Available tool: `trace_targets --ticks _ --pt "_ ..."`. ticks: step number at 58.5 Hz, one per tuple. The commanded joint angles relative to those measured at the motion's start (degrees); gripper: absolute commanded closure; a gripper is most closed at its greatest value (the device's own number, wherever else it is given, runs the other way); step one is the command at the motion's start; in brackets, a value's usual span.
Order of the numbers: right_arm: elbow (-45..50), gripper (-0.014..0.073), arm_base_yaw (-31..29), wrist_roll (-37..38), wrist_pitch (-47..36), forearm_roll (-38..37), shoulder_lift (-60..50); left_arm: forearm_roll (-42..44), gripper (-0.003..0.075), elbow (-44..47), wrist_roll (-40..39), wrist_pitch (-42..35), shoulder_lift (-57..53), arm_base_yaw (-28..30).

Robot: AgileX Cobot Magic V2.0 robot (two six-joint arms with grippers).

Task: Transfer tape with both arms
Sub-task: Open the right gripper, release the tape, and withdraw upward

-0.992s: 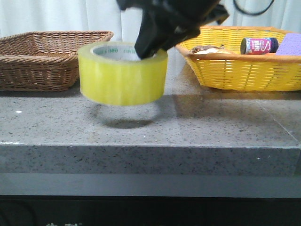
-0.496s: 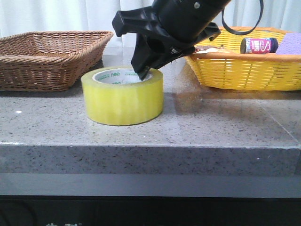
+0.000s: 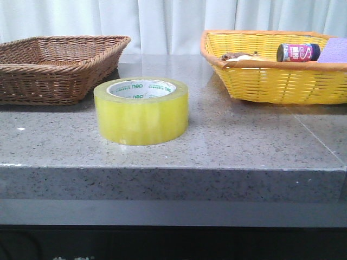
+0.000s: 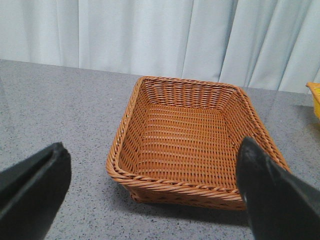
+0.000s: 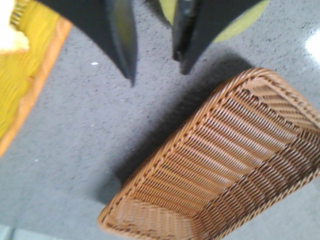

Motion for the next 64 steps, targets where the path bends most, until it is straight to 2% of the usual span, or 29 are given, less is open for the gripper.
trace_targets --ticks 1,4,9,24,33,43,64 --pt "-1.90 0.0594 -1.48 -0.08 -2.74 -0.19 -3.03 -0.12 0.0062 -2.02 -0.19 -4.48 0.57 0.12" --pt "-1.90 0.0668 -2.49 -0.08 -2.08 -0.19 -4.17 -0.12 0.0062 -2.02 -0.19 -4.48 0.57 0.12" --pt "-1.90 0.0717 -4.91 -0.08 -1.02 -0.19 -6.13 -0.12 0.0062 -2.02 -0.19 -4.48 0.57 0.12" --pt "-0.67 0.0714 -18.82 -0.08 7.96 -0.85 -14.58 -0.12 0.0062 -2.02 -0.19 -4.48 0.57 0.12" --pt "6.04 0.0714 -27.30 -0.08 7.02 -2.06 -23.16 -0.12 0.0062 -2.02 -0.19 -4.48 0.57 0.12" --pt "17.64 0.0714 -28.50 -0.08 1.87 -4.24 -34.55 -0.12 0.0062 -2.02 -0.19 -4.48 0.57 0.12" --pt "39.13 0.0714 -28.25 -0.03 -0.98 -2.74 -63.90 -0.12 0.0062 -2.02 -0.19 -4.48 0.57 0.12"
